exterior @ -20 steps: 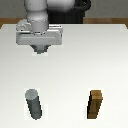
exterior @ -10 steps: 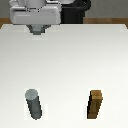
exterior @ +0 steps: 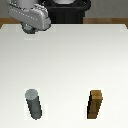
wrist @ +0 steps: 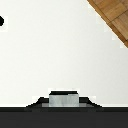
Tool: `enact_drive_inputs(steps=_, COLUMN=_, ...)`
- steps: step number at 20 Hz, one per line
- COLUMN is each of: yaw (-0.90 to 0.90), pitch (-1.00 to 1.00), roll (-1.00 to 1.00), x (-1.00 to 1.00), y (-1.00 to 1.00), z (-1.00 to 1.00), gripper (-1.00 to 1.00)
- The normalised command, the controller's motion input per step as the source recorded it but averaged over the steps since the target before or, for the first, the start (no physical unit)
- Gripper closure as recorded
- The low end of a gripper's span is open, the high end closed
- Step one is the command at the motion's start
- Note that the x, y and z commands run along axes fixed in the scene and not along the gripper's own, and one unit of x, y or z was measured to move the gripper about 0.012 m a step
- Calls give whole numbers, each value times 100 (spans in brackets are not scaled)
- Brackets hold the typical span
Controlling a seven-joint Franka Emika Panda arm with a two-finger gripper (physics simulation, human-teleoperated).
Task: Put the loop with the handle onto the peg.
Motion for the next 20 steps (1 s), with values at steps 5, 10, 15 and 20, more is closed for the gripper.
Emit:
enact_drive_inputs(steps=5, yaw=-75, pitch=0, roll=0, x=0, y=0, z=0, gripper=100)
enact_drive_inputs(steps=10, yaw=-75, pitch=0, roll=0, x=0, y=0, z=0, gripper=100)
enact_drive_inputs(steps=15, yaw=-81, pitch=0, roll=0, x=0, y=0, z=0, gripper=100)
enact_drive_inputs(steps=20, yaw=-75, pitch=0, roll=0, x=0, y=0, z=0, gripper=100)
